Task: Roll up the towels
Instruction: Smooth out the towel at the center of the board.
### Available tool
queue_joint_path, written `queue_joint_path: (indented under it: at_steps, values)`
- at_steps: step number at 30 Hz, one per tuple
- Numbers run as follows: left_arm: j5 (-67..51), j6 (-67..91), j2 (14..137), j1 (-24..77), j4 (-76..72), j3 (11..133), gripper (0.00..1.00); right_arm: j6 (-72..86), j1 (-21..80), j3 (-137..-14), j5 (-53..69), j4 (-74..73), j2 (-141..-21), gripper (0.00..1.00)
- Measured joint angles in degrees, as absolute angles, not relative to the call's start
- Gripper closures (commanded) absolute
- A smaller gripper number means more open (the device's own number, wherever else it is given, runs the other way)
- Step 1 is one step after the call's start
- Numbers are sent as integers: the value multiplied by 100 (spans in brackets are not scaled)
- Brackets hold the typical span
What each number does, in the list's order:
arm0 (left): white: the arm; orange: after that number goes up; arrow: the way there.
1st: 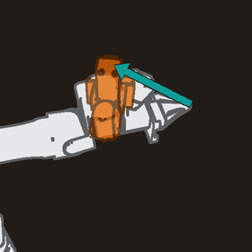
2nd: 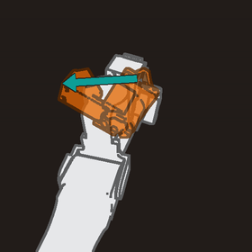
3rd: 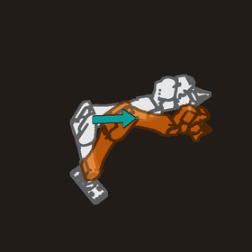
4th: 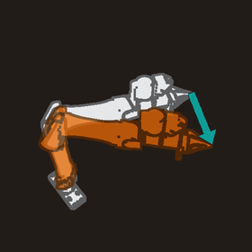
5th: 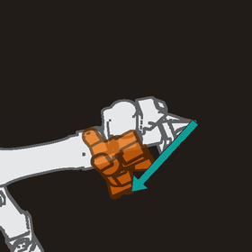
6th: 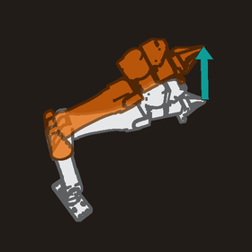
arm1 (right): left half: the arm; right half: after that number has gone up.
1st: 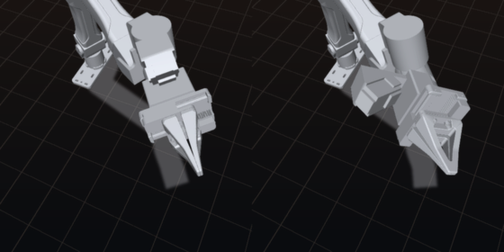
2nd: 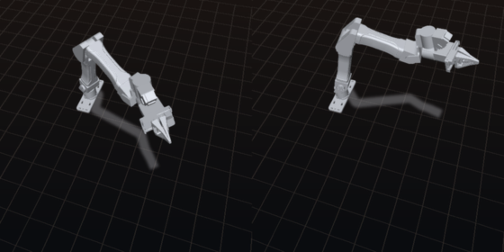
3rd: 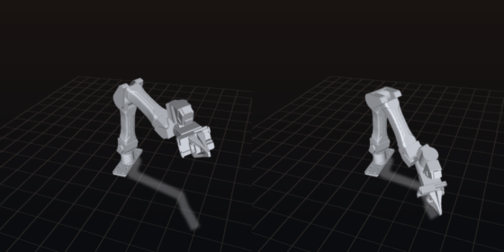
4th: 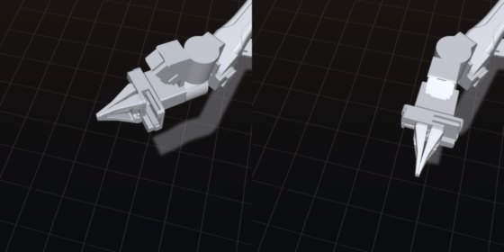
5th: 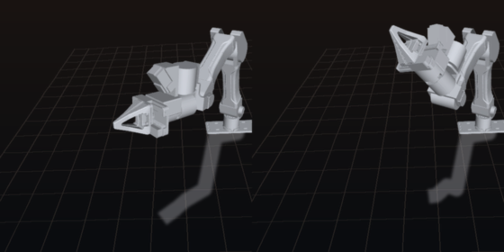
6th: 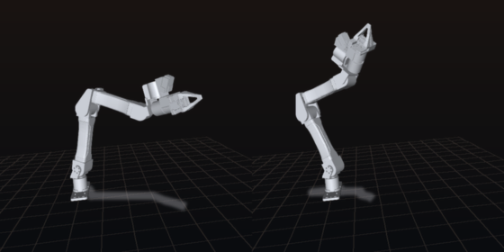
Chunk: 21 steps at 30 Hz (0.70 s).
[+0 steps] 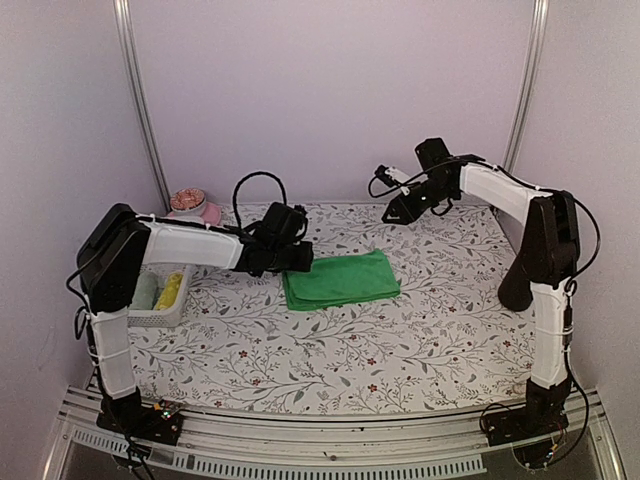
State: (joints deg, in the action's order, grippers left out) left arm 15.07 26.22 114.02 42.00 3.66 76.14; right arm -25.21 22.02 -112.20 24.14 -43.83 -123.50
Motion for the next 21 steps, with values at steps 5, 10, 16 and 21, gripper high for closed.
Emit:
queue_joint_path:
  at_steps: [5,10,16,21]
  values:
    - [1586,2620,11391,4661,257,7314,73,-2379,2119,-11596,2217,-4143,-12849,62]
    - [1680,2735,11415,5048,268,7011,82,-2307,2150,-11636,2104,-4047,-13485,57]
    - [1857,2969,11443,5242,198,6726,83,-2292,2180,-11636,2060,-4042,-13854,55]
    - [1896,3127,11448,5299,117,6545,83,-2283,2204,-11636,1999,-3948,-13872,56]
